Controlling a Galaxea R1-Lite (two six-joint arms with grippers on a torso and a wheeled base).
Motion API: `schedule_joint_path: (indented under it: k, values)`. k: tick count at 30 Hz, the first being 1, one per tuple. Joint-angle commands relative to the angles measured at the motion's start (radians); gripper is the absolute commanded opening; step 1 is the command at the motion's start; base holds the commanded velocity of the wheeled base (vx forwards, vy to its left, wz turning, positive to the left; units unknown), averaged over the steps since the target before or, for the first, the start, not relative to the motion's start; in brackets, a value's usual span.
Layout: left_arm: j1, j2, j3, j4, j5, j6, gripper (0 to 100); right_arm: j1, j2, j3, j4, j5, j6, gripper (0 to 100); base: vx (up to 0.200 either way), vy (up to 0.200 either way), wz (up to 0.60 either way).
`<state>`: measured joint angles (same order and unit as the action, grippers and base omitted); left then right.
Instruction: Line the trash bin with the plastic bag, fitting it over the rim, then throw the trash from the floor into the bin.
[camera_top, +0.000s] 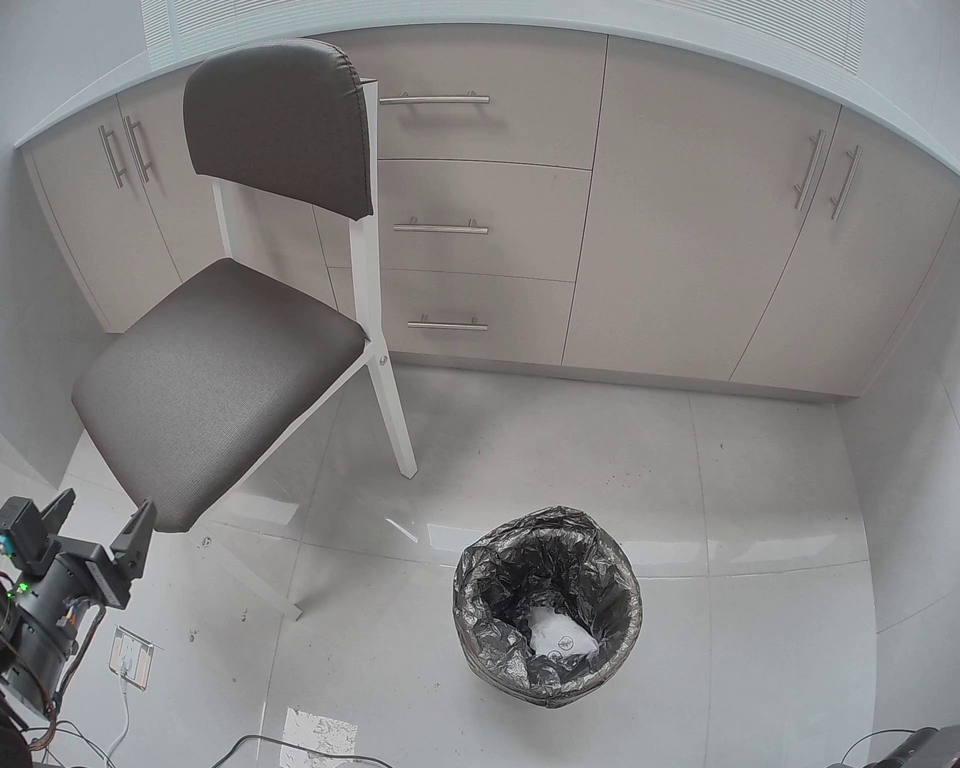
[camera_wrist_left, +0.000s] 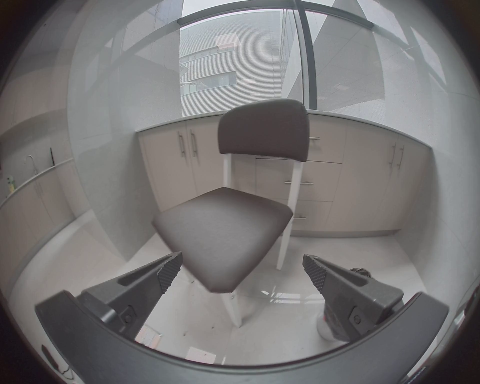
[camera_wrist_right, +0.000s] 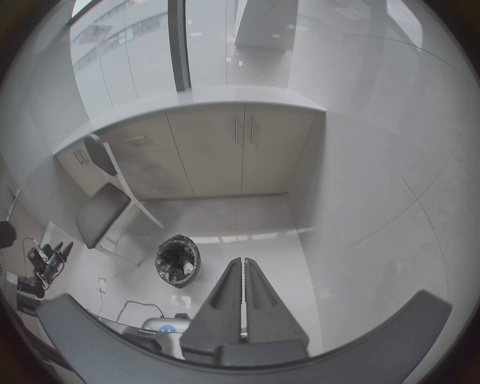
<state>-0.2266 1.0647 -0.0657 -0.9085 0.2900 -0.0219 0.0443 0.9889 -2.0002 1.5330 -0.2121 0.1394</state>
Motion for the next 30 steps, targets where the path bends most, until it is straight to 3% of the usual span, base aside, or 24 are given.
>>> schedule_joint_path:
  k: [1, 4, 7, 8, 11, 13, 14, 18, 20, 21, 25, 29, 30]
  values:
    - [0.199, -0.851, -0.266, 0.941, 0.049, 0.057, 100, -0.207, -0.487, 0.0, -0.248, 0.258, -0.017, 0, 0.0, 0.0, 0.0]
    - [0.194, -0.974, -0.322, 1.152, 0.046, 0.057, 100, -0.207, -0.615, 0.0, -0.442, 0.284, -0.03, 0, 0.0, 0.0, 0.0]
    - [0.201, -1.003, -0.319, 1.186, 0.052, 0.054, 100, -0.205, -0.688, 0.135, -0.568, 0.318, -0.05, 0, 0.0, 0.0, 0.0]
    - [0.21, -1.022, -0.31, 1.194, 0.049, 0.054, 100, -0.198, -0.767, 0.299, -0.691, 0.35, -0.08, 0, 0.0, 0.0, 0.0]
    - [0.224, -1.062, -0.255, 1.186, 0.046, 0.056, 100, -0.198, -0.883, 0.537, -0.843, 0.372, -0.139, 0, 0.0, 0.0, 0.0]
    - [0.227, -1.065, -0.22, 1.182, 0.049, 0.056, 100, -0.199, -0.892, 0.587, -0.847, 0.361, -0.169, 0, 0.0, 0.0, 0.0]
    - [0.227, -1.065, -0.172, 1.171, 0.047, 0.054, 100, -0.199, -0.889, 0.598, -0.841, 0.324, -0.175, 0, 0.0, 0.0, 0.0]
    - [0.227, -1.065, -0.051, 1.129, 0.021, 0.051, 100, -0.196, -0.889, 0.661, -0.837, 0.296, -0.069, 0, 0.0, 0.0, 0.0]
    - [0.227, -1.065, -0.045, 1.122, 0.012, 0.048, 100, -0.196, -0.889, 0.672, -0.835, 0.295, -0.055, 0, 0.0, 0.0, 0.0]
    - [0.227, -1.065, -0.045, 1.103, -0.017, 0.017, 100, -0.195, -0.889, 0.733, -0.835, 0.293, 0.013, 0, 0.0, 0.0, 0.0]
    - [0.227, -1.065, -0.04, 1.097, -0.092, 0.014, 100, -0.196, -0.889, 0.844, -0.832, 0.295, 0.097, 0, 0.0, 0.0, 0.0]
    - [0.227, -1.065, -0.037, 1.097, -0.321, 0.059, 100, -0.196, -0.889, 1.014, -0.846, 0.295, 0.105, 0, 0.0, 0.0, 0.0]
    - [0.227, -1.065, -0.037, 1.096, -0.347, 0.083, 100, -0.196, -0.889, 1.052, -0.853, 0.298, 0.101, 0, 0.0, 0.0, 0.0]
